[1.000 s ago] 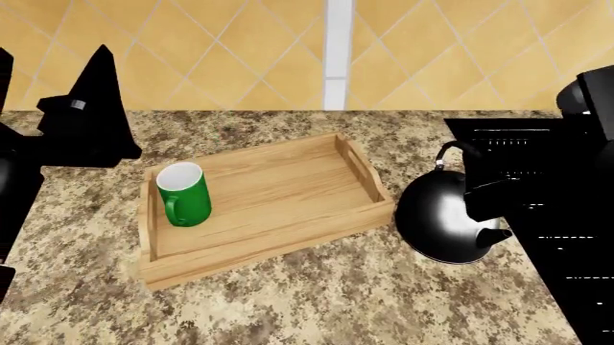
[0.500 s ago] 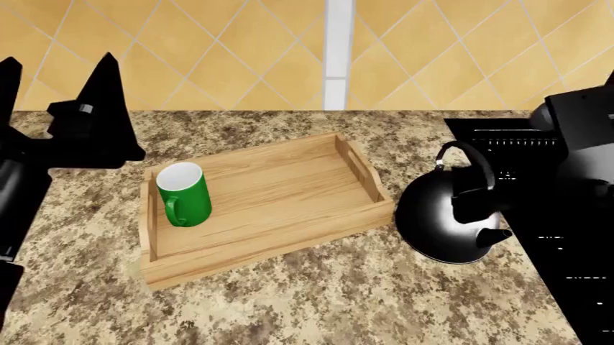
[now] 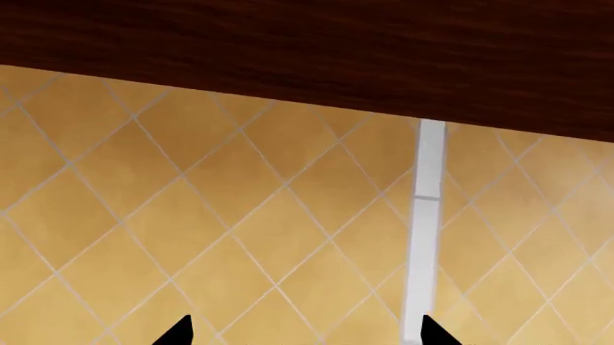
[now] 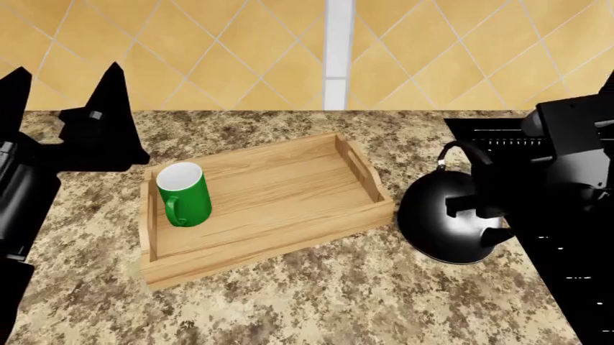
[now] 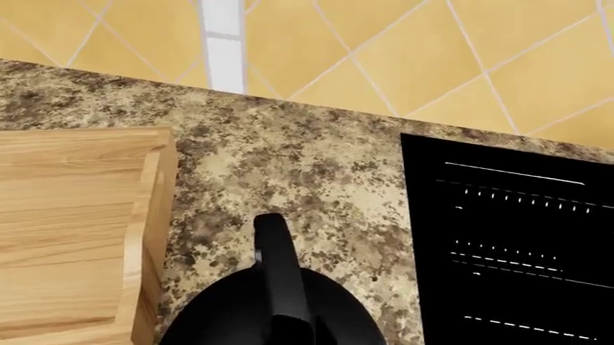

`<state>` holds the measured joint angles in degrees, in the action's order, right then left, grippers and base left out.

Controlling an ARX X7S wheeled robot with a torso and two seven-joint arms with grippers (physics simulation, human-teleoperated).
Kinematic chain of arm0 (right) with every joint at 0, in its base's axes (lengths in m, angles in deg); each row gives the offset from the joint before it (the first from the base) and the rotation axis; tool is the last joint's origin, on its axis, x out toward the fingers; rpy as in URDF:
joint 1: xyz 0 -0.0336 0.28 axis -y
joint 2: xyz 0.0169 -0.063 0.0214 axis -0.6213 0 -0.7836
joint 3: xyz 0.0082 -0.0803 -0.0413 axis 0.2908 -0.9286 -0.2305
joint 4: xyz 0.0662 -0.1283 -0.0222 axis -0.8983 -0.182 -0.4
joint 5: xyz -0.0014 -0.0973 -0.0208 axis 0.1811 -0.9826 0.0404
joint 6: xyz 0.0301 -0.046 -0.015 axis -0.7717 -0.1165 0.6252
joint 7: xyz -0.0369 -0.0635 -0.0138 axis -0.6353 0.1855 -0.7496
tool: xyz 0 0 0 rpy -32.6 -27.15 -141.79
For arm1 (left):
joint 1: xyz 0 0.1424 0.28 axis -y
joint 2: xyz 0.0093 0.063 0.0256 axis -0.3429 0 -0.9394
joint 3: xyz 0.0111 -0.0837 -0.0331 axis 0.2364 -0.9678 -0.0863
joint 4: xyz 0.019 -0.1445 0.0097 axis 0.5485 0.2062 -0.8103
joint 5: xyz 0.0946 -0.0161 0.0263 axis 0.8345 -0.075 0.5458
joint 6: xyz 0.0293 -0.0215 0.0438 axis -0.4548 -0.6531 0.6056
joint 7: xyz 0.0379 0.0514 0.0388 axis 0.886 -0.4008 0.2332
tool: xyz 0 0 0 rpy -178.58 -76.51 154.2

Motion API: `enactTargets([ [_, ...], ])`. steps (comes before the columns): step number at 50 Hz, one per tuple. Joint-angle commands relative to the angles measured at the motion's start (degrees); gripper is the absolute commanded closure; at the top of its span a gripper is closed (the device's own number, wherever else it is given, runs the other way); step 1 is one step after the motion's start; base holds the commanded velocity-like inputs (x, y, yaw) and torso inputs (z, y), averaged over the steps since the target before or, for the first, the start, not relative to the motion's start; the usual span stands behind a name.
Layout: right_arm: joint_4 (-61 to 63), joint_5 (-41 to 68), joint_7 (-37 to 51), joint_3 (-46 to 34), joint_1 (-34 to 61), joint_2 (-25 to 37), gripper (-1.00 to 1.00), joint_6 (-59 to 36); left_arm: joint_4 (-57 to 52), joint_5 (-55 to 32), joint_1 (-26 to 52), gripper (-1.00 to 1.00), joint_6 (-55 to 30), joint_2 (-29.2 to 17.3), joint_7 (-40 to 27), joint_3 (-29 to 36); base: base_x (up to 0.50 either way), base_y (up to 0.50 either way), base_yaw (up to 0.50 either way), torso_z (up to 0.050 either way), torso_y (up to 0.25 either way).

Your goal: Pick the kettle from the counter and place it on the tray. Then pick the mug from the cabinet and place it on the tray. Then close the cabinet doors.

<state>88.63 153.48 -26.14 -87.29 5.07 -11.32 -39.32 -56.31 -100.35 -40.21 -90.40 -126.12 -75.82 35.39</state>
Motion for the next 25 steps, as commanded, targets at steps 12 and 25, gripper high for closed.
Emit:
enactTargets([
  [12,2.3,8.4,8.6,1.9,11.6,0.8,1.0,-4.4,0.3,0.1,-1.3,-1.0,0.7,-0.3,0.4,-0.9,0.0,0.0,0.0,0.0,0.0],
  [25,-0.6,13.6,14.7,-1.4,27.0,-4.3,1.0,-10.9,0.0,-0.6,-1.3,-1.0,1.0,-0.7,-0.1,-1.6,0.0,0.0,0.0,0.0,0.001],
])
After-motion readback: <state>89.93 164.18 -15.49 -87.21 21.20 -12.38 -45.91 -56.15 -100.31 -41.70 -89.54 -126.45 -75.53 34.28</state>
